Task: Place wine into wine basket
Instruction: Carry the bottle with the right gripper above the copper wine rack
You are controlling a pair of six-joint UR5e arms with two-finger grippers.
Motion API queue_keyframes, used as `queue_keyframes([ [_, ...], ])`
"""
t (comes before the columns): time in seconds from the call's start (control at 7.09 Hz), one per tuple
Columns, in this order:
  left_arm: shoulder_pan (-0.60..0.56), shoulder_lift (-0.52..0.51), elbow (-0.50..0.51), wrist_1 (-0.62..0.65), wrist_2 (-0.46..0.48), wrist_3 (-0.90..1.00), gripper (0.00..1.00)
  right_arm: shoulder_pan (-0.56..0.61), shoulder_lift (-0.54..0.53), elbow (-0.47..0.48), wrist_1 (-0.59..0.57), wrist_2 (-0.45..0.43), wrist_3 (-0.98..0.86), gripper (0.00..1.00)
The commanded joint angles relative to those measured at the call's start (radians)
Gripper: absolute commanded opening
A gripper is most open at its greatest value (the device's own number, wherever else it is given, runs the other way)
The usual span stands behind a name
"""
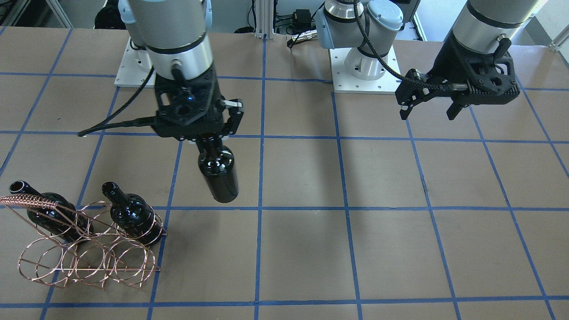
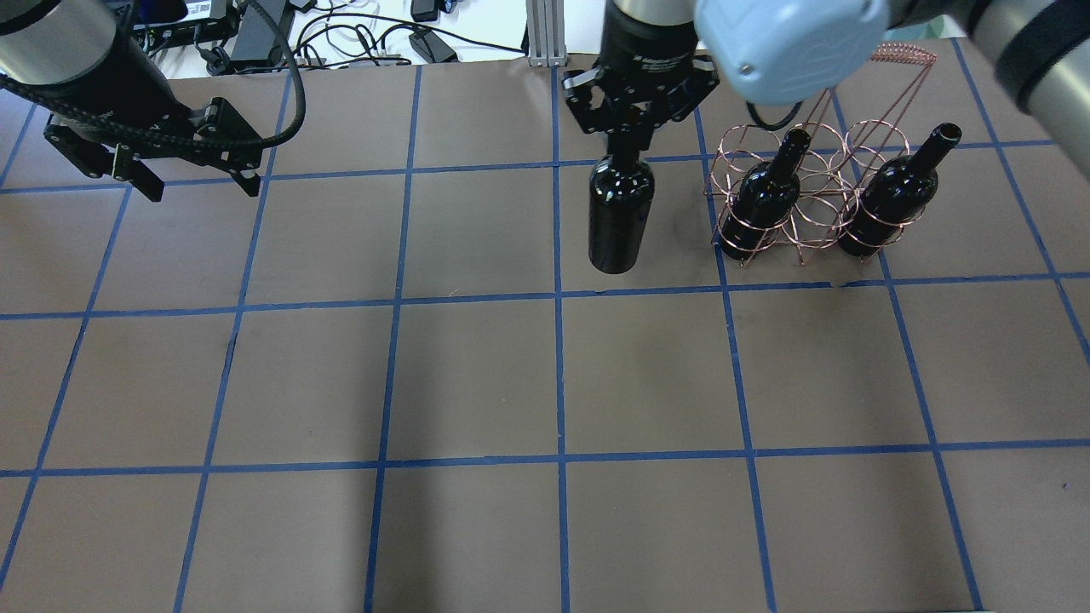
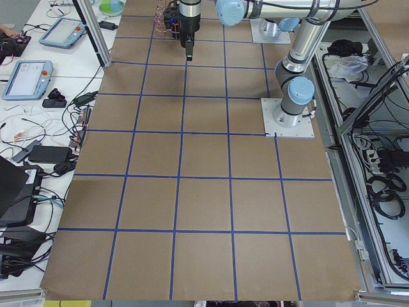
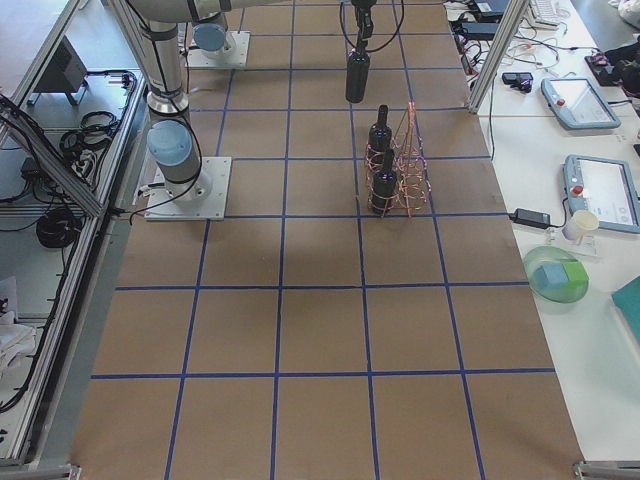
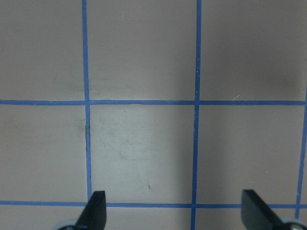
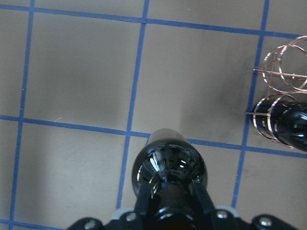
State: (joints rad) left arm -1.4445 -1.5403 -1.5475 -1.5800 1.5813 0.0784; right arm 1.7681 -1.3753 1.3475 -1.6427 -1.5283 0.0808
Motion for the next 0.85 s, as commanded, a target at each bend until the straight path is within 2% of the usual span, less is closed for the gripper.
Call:
queue_keyframes([
  [0.0, -0.084, 0.000, 0.000, 0.011, 0.000, -0.092, 1.00, -0.177, -0.076, 0.044, 0.096, -0.004, -0.177, 0.13],
  [0.14, -0.132, -0.001, -0.002, 0.011, 0.002, -0.095, 1.00, -0.255, -0.088, 0.044, 0.151, -0.003, -0.291, 0.12],
  [0.56, -0.154, 0.003, -0.002, 0.011, 0.000, -0.092, 1.00, -0.436, -0.110, 0.041, 0.164, 0.011, -0.450, 0.12],
  [0.71, -0.151, 0.002, -0.002, 0.012, 0.002, -0.077, 1.00, -0.449, -0.093, 0.024, 0.146, 0.011, -0.464, 0.12],
])
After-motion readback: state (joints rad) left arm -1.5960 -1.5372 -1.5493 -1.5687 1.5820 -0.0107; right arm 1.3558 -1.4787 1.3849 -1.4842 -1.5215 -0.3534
